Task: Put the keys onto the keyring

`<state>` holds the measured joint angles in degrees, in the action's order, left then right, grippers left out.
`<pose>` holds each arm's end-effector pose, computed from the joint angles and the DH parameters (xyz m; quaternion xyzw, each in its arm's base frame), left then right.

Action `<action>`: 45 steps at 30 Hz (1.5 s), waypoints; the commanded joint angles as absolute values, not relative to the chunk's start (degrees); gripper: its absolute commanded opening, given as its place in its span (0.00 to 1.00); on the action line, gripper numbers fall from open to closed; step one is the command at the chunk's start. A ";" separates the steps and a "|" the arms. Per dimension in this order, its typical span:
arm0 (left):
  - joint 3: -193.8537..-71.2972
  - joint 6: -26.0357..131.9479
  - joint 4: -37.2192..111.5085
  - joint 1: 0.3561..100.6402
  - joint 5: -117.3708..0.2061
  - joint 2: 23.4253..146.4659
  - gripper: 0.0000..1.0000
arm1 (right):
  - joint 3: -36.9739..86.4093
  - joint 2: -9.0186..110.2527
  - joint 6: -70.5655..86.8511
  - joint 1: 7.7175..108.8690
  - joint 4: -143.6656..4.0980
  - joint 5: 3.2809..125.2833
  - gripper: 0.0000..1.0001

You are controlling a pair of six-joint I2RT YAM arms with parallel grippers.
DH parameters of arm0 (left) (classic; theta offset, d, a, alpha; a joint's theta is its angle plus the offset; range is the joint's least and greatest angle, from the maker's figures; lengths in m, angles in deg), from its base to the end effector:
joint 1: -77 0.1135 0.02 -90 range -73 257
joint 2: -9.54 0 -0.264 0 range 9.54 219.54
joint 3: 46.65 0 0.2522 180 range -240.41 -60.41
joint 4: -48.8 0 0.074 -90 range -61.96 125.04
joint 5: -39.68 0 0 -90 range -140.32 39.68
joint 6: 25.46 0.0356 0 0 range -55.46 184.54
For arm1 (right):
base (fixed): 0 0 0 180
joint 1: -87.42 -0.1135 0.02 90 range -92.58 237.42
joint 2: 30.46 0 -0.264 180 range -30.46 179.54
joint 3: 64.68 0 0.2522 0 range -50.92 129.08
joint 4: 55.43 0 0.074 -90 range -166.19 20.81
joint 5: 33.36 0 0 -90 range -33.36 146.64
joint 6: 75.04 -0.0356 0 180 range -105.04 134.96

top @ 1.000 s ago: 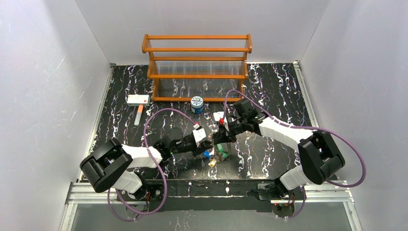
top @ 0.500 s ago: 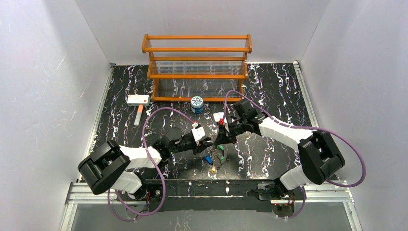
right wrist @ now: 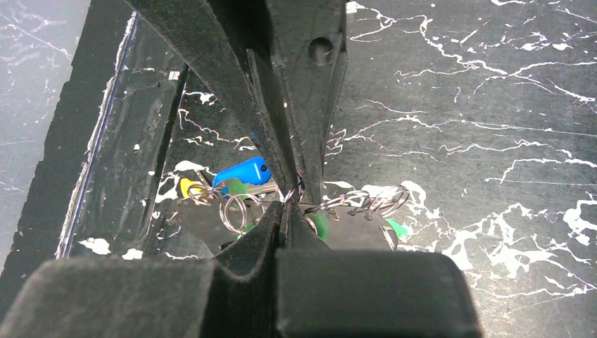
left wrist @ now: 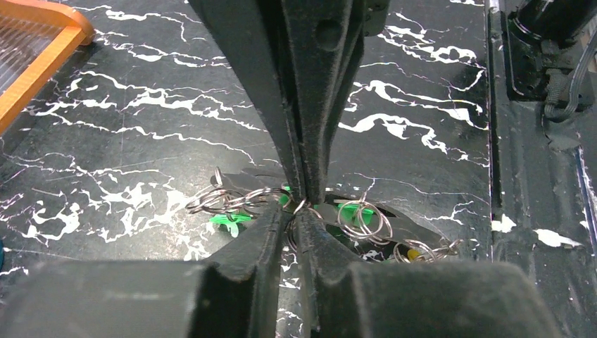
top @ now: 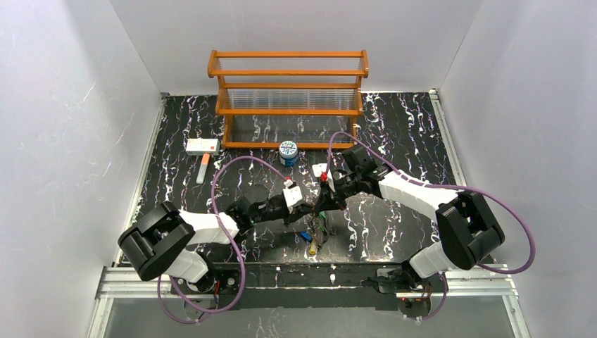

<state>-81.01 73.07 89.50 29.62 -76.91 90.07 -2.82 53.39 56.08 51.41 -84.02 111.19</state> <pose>0.1620 -0.1996 0.1819 0.4742 0.5637 -0.3782 0.5607 0.2140 0.1914 0.2084 -0.6425 0.5579 0.4176 0.3187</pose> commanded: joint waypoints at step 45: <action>-71.49 55.13 133.35 29.89 -74.06 95.50 0.00 | -18.65 44.34 31.55 55.36 -44.42 117.80 0.20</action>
<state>-71.72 55.26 121.63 29.84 -73.65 95.60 -18.82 43.25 31.84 55.17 -47.52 115.58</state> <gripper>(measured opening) 0.017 0.213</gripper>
